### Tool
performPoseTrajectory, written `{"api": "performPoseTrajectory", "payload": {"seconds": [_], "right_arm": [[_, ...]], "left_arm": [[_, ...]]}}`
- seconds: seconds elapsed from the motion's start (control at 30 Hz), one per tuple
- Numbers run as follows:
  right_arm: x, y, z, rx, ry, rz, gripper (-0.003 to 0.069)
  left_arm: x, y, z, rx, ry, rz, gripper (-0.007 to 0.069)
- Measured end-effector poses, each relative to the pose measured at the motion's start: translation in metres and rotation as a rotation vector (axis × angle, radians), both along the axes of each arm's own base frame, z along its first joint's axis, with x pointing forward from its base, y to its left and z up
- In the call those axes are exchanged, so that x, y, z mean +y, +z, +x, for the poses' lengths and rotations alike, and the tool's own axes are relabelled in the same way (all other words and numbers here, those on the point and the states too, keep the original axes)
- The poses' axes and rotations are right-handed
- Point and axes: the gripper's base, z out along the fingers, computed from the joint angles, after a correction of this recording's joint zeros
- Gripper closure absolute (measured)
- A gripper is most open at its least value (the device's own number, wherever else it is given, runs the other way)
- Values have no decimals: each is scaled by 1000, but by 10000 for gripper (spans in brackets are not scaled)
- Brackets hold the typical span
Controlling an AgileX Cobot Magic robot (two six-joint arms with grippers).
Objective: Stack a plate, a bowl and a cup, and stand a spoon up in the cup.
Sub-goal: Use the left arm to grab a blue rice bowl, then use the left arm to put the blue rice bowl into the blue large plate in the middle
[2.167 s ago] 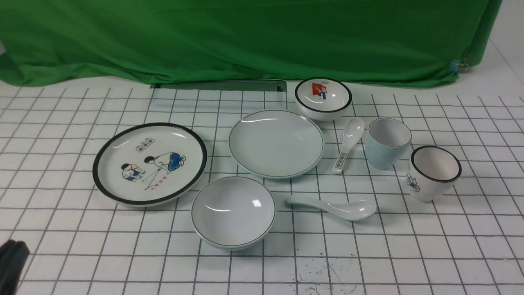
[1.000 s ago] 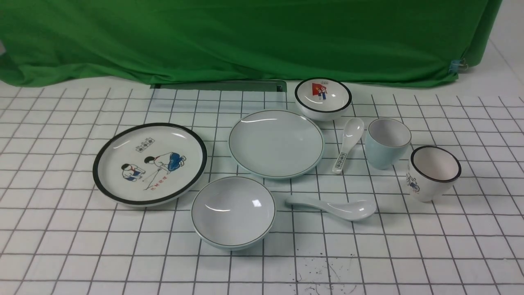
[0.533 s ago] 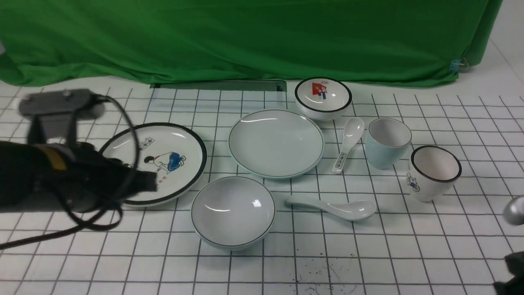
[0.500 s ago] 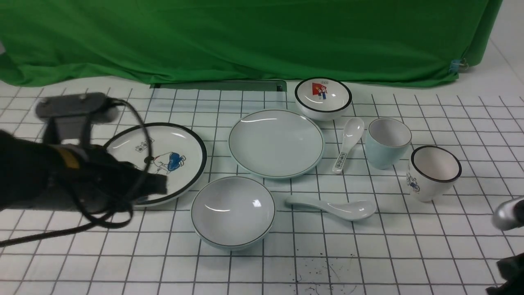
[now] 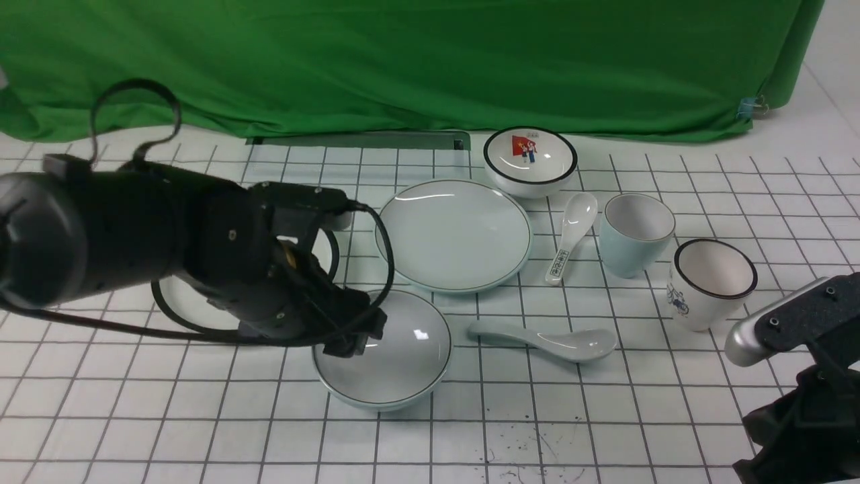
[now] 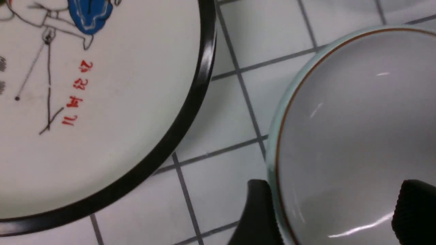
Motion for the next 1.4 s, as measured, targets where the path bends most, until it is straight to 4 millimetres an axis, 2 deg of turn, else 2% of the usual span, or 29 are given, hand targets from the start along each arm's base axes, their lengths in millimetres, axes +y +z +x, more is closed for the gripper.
{"api": "performPoseTrajectory", "payload": {"seconds": [0.03, 0.07, 0.13, 0.17, 0.23, 0.3, 0.33, 0.37, 0.43, 0.47, 0.53, 0.6, 0.63, 0.67, 0.7, 0.77, 0.8, 0.83, 0.9, 0.97, 1.27, 1.4], "right_arm": [[1, 0, 0, -5, -3, 9, 645], [1, 0, 0, -5, -3, 10, 645], [1, 2, 2, -15, -3, 16, 645], [1, 2, 2, -16, -3, 16, 645], [2, 3, 2, -18, -3, 18, 645], [2, 3, 2, -23, -3, 21, 645], [2, 3, 2, -23, -4, 22, 645], [2, 3, 3, -25, -4, 24, 645], [2, 3, 3, -31, -4, 26, 645], [2, 4, 3, -33, -5, 28, 645], [2, 4, 3, -35, -5, 29, 645], [3, 4, 4, -40, -5, 31, 645], [3, 4, 4, -40, -5, 31, 645], [3, 3, 4, -36, -5, 29, 644], [3, 3, 4, -35, -5, 29, 644], [3, 3, 4, -34, -5, 29, 642], [3, 3, 4, -34, -5, 29, 642], [3, 3, 4, -34, -5, 29, 642], [3, 3, 4, -34, -5, 29, 641], [3, 3, 4, -34, -5, 29, 639], [3, 3, 4, -24, -8, 28, 638], [5, 13, 11, -8, -33, 36, 625]], "left_arm": [[-1, -10, 3, 18, 1, 9, 178], [-1, -11, 4, 17, 2, 9, 185], [-3, -22, 8, 15, 5, 14, 264], [-3, -22, 9, 14, 5, 14, 272], [-4, -27, 12, 4, 8, 13, 394], [-5, -24, 15, -15, 14, -1, 524], [-6, -23, 16, -17, 14, -2, 536], [-8, -16, 20, -34, 23, -22, 588], [-12, 0, 27, -66, 8, -39, 627], [-16, 12, 34, -98, -8, -52, 631], [-19, 22, 40, -127, -18, -66, 631], [-27, 45, 59, -219, -48, -87, 631], [-28, 47, 62, -233, -50, -90, 631], [-34, 52, 78, -290, -51, -100, 631], [-35, 52, 80, -295, -52, -100, 631], [-42, 43, 100, -335, -56, -93, 631], [-46, 30, 110, -331, -62, -79, 631], [-46, 28, 112, -332, -62, -77, 631], [-51, 7, 127, -318, -79, -43, 631], [-54, -3, 135, -320, -84, -27, 631], [-52, -7, 150, -421, -99, 3, 631], [-45, -10, 155, -423, -76, 1, 614]]}}
